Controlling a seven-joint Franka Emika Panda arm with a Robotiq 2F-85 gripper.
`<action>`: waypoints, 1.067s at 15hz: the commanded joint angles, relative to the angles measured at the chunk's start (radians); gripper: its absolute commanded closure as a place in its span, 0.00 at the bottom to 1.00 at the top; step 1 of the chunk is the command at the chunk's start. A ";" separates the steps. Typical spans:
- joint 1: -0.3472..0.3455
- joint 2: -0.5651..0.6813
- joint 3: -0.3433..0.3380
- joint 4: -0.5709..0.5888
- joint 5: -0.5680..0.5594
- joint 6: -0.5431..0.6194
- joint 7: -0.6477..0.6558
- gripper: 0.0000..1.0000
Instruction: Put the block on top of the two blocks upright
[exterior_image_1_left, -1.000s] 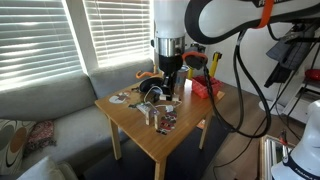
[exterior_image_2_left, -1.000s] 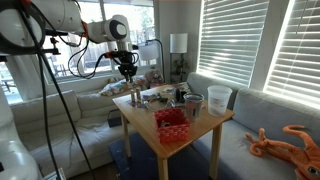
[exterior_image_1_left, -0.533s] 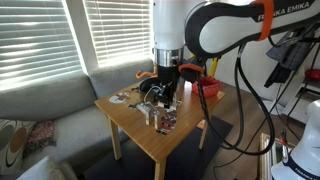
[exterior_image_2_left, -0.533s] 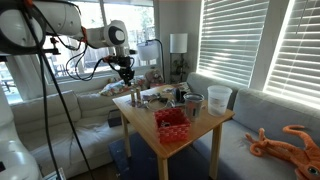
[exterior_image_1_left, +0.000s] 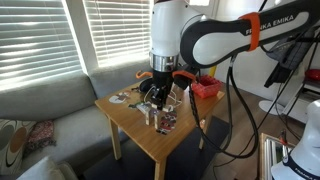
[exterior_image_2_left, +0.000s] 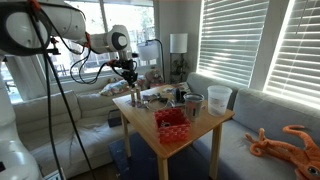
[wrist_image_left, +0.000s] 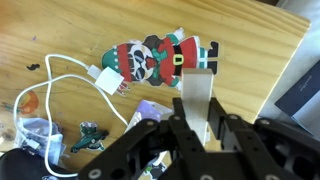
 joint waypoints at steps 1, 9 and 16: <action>0.008 0.029 -0.005 0.015 -0.010 0.029 0.032 0.93; 0.012 0.053 -0.008 0.033 -0.007 0.041 0.018 0.93; 0.012 0.065 -0.007 0.061 -0.002 0.028 0.002 0.93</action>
